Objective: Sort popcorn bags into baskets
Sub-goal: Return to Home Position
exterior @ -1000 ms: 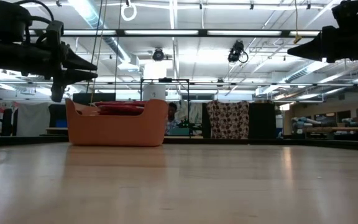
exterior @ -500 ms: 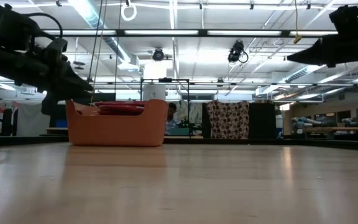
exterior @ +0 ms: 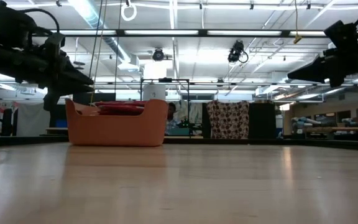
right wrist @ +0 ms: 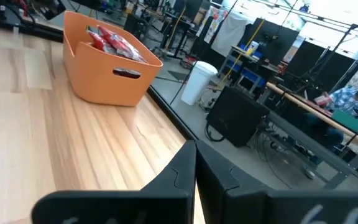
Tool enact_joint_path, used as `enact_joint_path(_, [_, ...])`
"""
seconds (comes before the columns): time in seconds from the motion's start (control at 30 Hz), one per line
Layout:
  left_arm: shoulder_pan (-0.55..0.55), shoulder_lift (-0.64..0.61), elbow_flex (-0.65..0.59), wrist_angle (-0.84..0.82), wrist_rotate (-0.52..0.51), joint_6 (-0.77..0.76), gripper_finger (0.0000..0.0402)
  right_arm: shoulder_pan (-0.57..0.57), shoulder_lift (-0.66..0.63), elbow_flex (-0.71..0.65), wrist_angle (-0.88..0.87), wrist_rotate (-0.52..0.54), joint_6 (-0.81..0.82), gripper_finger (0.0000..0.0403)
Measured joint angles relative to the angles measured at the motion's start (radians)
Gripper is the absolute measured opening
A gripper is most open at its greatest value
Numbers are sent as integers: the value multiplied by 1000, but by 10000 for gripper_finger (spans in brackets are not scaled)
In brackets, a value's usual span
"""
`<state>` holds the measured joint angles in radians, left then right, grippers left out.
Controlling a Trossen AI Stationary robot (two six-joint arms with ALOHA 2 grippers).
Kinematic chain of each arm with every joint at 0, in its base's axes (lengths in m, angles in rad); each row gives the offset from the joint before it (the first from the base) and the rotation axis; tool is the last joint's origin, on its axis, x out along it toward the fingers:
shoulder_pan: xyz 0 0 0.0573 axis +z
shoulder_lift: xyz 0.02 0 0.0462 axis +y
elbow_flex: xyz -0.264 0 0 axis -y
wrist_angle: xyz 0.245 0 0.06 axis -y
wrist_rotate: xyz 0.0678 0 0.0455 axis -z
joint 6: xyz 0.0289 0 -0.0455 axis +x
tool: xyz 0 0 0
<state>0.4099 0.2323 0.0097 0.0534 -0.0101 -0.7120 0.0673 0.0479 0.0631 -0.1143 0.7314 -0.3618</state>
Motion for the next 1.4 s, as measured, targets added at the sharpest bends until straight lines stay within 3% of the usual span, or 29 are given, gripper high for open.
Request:
enact_joint_path(0.43, [0,-233,0,1,0,0,94,1,-1,0,0,0,0,16])
enact_joint_path(0.6, [-7,-231,-2,6,-1,0,94,15,-23,0,0,0,0,16])
enact_joint_path(1.07, [-381,-231,-2,1,-4,0,94,114,-46,0,-1,0,1,16])
enact_joint_path(1.4, [-426,-227,-2,-6,-5,0,94,141,-45,0,9,0,1,16])
